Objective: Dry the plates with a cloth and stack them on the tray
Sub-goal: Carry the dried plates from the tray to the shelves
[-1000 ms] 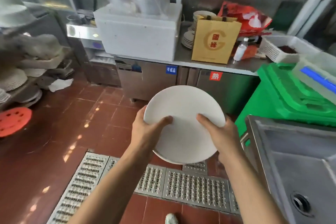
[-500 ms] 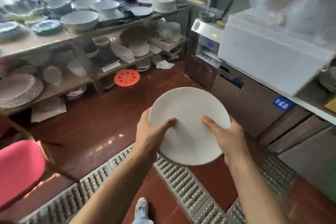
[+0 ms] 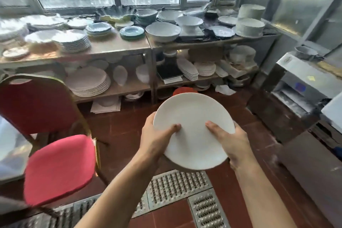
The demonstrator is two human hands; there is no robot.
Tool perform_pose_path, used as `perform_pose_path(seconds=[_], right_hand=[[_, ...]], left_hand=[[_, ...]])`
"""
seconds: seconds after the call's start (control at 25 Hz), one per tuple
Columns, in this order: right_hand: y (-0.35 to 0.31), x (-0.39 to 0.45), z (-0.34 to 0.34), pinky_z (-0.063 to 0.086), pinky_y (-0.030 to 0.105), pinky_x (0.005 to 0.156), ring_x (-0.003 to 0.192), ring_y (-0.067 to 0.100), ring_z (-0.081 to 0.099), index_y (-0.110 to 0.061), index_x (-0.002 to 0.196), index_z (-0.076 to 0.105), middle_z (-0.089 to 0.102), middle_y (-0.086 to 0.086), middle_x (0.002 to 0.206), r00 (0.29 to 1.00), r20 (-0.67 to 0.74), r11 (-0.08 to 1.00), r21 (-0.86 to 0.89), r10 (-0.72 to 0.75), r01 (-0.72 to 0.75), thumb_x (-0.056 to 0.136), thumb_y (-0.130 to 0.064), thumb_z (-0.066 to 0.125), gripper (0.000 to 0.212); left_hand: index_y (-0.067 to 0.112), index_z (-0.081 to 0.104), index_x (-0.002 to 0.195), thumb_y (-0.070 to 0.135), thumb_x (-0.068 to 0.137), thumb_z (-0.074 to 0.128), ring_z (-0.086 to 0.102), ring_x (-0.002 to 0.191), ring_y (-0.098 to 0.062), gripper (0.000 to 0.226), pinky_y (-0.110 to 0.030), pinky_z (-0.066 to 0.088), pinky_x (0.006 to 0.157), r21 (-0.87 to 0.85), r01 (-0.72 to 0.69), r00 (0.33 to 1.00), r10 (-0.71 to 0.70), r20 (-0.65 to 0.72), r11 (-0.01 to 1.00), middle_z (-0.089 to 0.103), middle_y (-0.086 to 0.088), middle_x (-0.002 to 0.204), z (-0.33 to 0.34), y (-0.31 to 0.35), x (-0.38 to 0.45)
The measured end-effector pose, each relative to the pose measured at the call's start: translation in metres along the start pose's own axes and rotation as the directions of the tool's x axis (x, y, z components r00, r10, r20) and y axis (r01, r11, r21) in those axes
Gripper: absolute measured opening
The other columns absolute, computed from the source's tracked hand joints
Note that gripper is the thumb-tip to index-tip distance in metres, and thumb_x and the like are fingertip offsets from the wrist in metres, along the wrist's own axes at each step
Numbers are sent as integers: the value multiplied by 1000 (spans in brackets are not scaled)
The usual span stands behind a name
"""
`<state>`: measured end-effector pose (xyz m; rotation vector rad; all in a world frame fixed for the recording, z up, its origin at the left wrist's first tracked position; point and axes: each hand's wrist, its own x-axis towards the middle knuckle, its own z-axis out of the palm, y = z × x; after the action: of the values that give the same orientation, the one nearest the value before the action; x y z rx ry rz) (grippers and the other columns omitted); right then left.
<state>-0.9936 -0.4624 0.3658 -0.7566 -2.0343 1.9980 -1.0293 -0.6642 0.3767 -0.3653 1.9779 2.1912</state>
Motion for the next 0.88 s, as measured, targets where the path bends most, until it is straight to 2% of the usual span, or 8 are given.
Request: perform_pose_path(seconds=[0.08, 0.16, 0.24, 0.32, 0.4, 0.56, 0.72, 0.88], right_hand=[[-13, 30, 40, 61, 33, 61, 90, 24, 74, -21, 110, 70, 76, 2, 101, 999, 54, 1000, -1, -1, 1, 71, -34, 93, 47], [-23, 64, 78, 61, 32, 61, 89, 23, 74, -21, 110, 70, 76, 2, 101, 995, 95, 1000, -9, -6, 7, 72, -32, 93, 46], [-31, 101, 113, 63, 34, 62, 89, 22, 74, -22, 111, 71, 76, 2, 100, 989, 146, 1000, -14, -14, 16, 73, -30, 92, 45], [-38, 143, 150, 65, 40, 71, 91, 23, 75, -20, 114, 71, 77, 2, 102, 981, 194, 1000, -18, -12, 16, 74, -29, 92, 46], [-46, 190, 190, 64, 39, 72, 90, 22, 76, -19, 115, 71, 78, 1, 101, 972, 234, 1000, -2, -12, 13, 74, -27, 92, 46], [-68, 284, 271, 59, 26, 59, 81, 14, 77, -21, 114, 72, 79, -1, 98, 942, 335, 1000, 13, -15, 11, 73, -28, 92, 47], [-91, 353, 355, 62, 33, 68, 90, 19, 76, -21, 116, 72, 78, -2, 102, 909, 417, 1000, -26, 2, 10, 74, -29, 91, 48], [-107, 414, 445, 60, 25, 60, 83, 16, 76, -21, 114, 71, 78, -1, 101, 880, 475, 999, -33, -1, 19, 76, -27, 90, 43]], left_hand=[[43, 59, 110, 30, 56, 84, 70, 100, -27, 61, -52, 63, 71, -38, 22, 999, -23, -35, 999, 70, 2, 113, -17, 14, 37], [39, 60, 117, 29, 55, 85, 70, 98, -25, 67, -42, 62, 62, -62, 21, 996, -26, -85, 998, 71, 2, 112, -33, 25, 77], [33, 60, 123, 27, 57, 86, 70, 98, -23, 71, -44, 63, 71, -61, 21, 991, -29, -133, 998, 71, 2, 112, -43, 36, 118], [31, 60, 123, 20, 65, 89, 70, 99, -22, 65, -46, 61, 83, -59, 10, 983, -20, -184, 998, 71, 2, 111, -52, 46, 163], [31, 60, 120, 14, 71, 87, 71, 98, -19, 58, -43, 60, 83, -73, -16, 973, -1, -230, 997, 72, 3, 108, -61, 58, 214], [30, 60, 118, 18, 70, 89, 70, 100, -19, 57, -45, 59, 86, -63, -38, 949, 16, -314, 997, 72, 3, 110, -78, 89, 311], [25, 58, 125, 14, 73, 87, 69, 103, -18, 61, -43, 58, 89, -82, -54, 916, 16, -402, 995, 70, 2, 114, -105, 120, 394], [22, 57, 129, 11, 74, 85, 68, 106, -19, 63, -44, 57, 92, -99, -66, 889, 13, -458, 993, 70, 1, 116, -144, 144, 481]])
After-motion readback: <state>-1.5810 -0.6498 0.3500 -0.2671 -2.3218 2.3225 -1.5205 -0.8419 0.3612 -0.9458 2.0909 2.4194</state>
